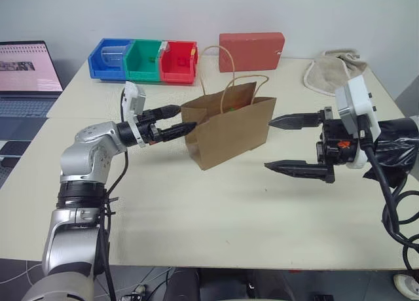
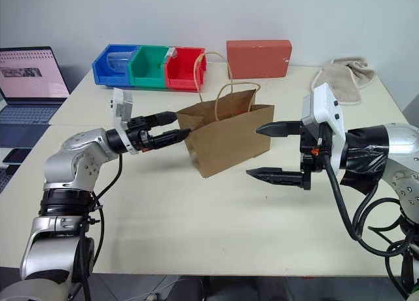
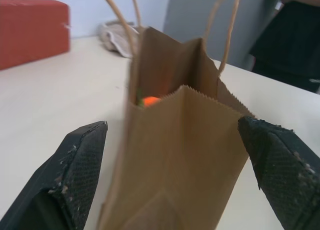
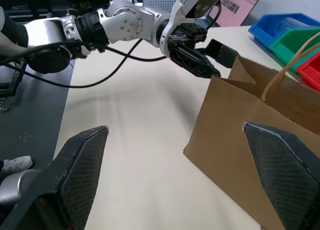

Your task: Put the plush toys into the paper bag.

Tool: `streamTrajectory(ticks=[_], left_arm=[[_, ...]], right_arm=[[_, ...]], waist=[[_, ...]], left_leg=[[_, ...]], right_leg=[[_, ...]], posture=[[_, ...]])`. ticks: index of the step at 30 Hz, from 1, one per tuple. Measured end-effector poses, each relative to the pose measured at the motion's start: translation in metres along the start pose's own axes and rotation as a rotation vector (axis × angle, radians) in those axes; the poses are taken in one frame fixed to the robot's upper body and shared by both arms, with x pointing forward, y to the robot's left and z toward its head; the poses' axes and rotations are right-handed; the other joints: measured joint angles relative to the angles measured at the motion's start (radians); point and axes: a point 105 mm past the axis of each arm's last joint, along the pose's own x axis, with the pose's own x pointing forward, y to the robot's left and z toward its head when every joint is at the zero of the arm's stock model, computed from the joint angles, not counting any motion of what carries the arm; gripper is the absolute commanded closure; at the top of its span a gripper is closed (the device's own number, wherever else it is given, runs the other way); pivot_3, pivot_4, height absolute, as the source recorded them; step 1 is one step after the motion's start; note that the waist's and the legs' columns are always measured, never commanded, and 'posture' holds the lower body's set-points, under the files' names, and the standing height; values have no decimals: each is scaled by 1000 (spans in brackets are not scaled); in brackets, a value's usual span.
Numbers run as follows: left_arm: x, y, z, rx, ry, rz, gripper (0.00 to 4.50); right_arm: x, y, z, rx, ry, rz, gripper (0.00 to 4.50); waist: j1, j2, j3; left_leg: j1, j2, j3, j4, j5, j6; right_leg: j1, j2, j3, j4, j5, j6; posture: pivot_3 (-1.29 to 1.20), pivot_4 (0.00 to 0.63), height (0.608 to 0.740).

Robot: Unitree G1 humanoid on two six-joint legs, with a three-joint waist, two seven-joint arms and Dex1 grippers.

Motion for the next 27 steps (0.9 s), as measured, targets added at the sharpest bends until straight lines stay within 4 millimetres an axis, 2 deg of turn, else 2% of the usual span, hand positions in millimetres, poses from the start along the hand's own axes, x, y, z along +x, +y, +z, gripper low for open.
streamTrajectory(ticks=[9, 22, 27], left_arm=[[1, -6, -2, -5, 21, -44, 38], [-19, -6, 1, 22, 69, -60, 38], [-20, -6, 1, 30, 73, -58, 38]], right_arm=[[-5, 3, 4, 34, -10, 2, 0], [-6, 4, 1, 65, -7, 19, 0], [-7, 5, 1, 64, -4, 23, 0]], waist=[[0, 0, 0], [0, 0, 0], [0, 0, 0]], left_leg=[[0, 0, 0, 0, 0, 0], [0, 0, 0, 0, 0, 0], [0, 0, 0, 0, 0, 0]], right_leg=[[0, 0, 0, 0, 0, 0], [0, 0, 0, 0, 0, 0], [0, 0, 0, 0, 0, 0]], posture=[[0, 150, 740], [0, 150, 740], [0, 150, 740]])
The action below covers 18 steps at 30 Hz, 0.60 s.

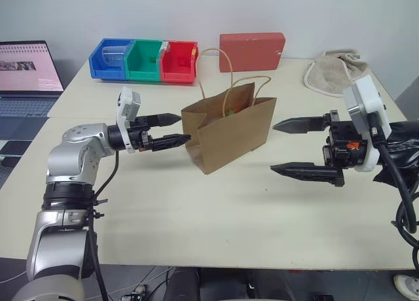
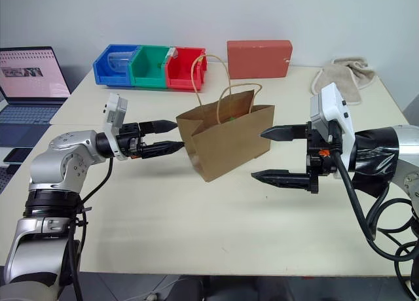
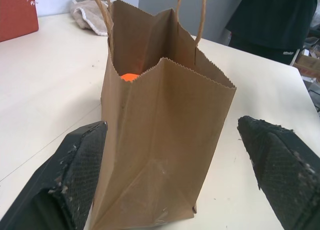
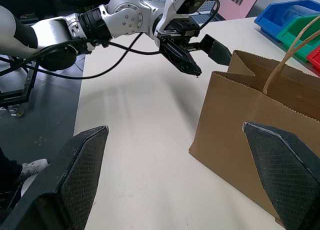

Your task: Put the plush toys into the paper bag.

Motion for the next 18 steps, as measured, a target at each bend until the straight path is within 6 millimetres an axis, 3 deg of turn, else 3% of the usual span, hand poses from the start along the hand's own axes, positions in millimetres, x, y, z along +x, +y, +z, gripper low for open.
streamTrajectory(ticks=[7, 18], left_arm=[[5, 10, -12, -17, -11, 48, 38], [7, -4, -12, -8, 10, -41, 38]], right_arm=[[-1, 3, 0, -6, 11, 12, 0], [-1, 9, -2, 7, 28, 36, 0]], waist=[[0, 0, 0], [0, 0, 0]], left_leg=[[0, 0, 0, 0, 0, 0], [0, 0, 0, 0, 0, 0]], right_leg=[[0, 0, 0, 0, 0, 0], [0, 0, 0, 0, 0, 0]], posture=[[0, 150, 740], [0, 150, 740]])
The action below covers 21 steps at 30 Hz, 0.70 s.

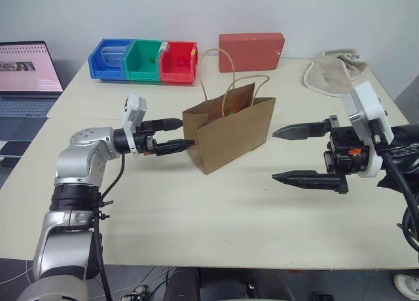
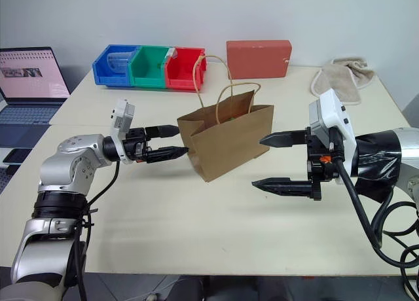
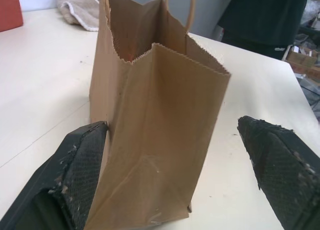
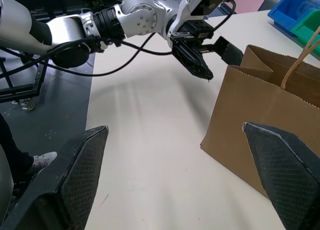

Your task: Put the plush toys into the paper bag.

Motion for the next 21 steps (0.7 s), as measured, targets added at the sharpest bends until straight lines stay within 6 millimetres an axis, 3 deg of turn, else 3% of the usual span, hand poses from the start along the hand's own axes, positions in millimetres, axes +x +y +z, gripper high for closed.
streamTrajectory(ticks=[10, 14, 21], left_arm=[[14, -7, -6, 9, -20, 21, 38], [28, -14, -11, 25, -55, 73, 38], [38, -7, -9, 36, -125, 206, 38]], right_arm=[[2, 3, -6, 2, 14, -1, 0], [2, 3, -5, -17, 15, -15, 0], [6, -2, -6, -66, 8, -62, 0]], waist=[[1, 0, 0], [1, 0, 0], [2, 0, 0]], left_leg=[[0, 0, 0, 0, 0, 0], [0, 0, 0, 0, 0, 0], [0, 0, 0, 1, 0, 0]], right_leg=[[0, 0, 0, 0, 0, 0], [0, 0, 0, 0, 0, 0], [1, 0, 0, 0, 0, 1]], posture=[[0, 150, 740], [0, 150, 740], [0, 150, 740]])
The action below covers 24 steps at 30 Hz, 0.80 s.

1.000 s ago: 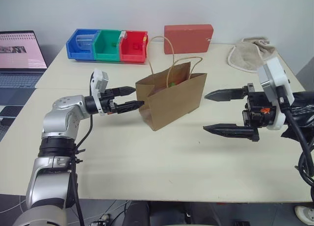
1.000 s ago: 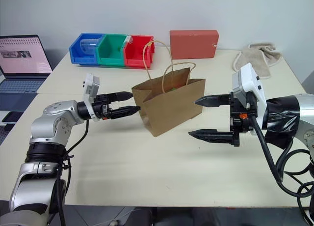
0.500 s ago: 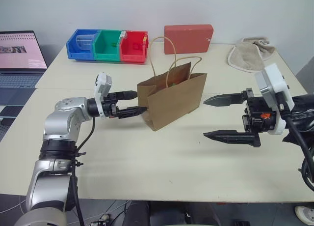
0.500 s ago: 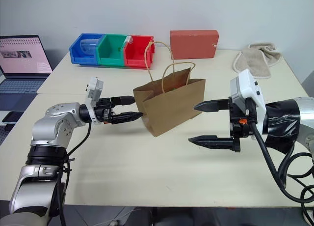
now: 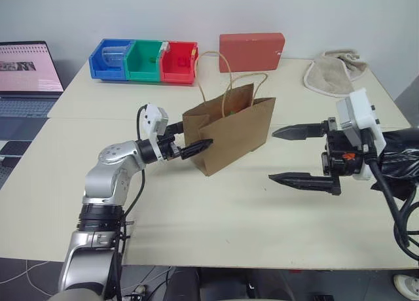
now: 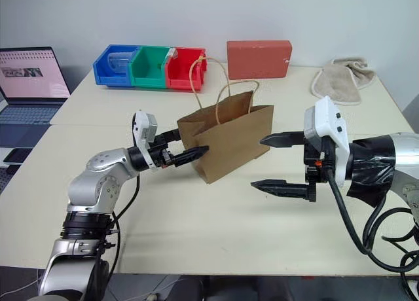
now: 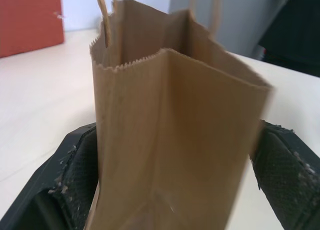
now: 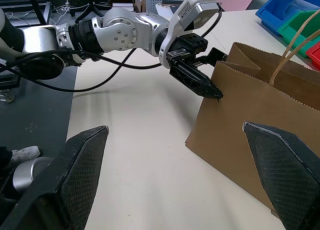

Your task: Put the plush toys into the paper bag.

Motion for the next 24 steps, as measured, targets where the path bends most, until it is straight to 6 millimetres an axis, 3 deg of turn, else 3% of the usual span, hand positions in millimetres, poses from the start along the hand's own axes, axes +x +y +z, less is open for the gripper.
streamTrajectory(ticks=[2, 5, 17, 24], left_arm=[[2, 0, 3, 5, -18, 12, 38], [5, -2, 6, -2, -48, 17, 669], [2, -4, 0, -20, -33, 32, 4461], [3, -4, -3, 14, -18, 24, 4488]], right_arm=[[2, 0, -1, 2, -3, -1, 0], [3, -1, -1, -1, -6, -6, 0], [5, -2, 0, -20, -16, -23, 0], [6, -4, -1, -33, -19, -37, 0]], waist=[[0, 0, 0], [0, 0, 0], [0, 0, 0], [0, 0, 0]], left_leg=[[0, 0, 0, 0, 0, 0], [0, 0, 0, 0, 0, 0], [0, 0, 0, 0, 0, 0], [0, 0, 0, 0, 0, 0]], right_leg=[[0, 0, 0, 0, 0, 0], [0, 0, 0, 0, 0, 0], [0, 0, 0, 0, 0, 0], [0, 0, 0, 0, 0, 0]], posture=[[0, 150, 740], [0, 150, 740], [0, 150, 740], [0, 150, 740]])
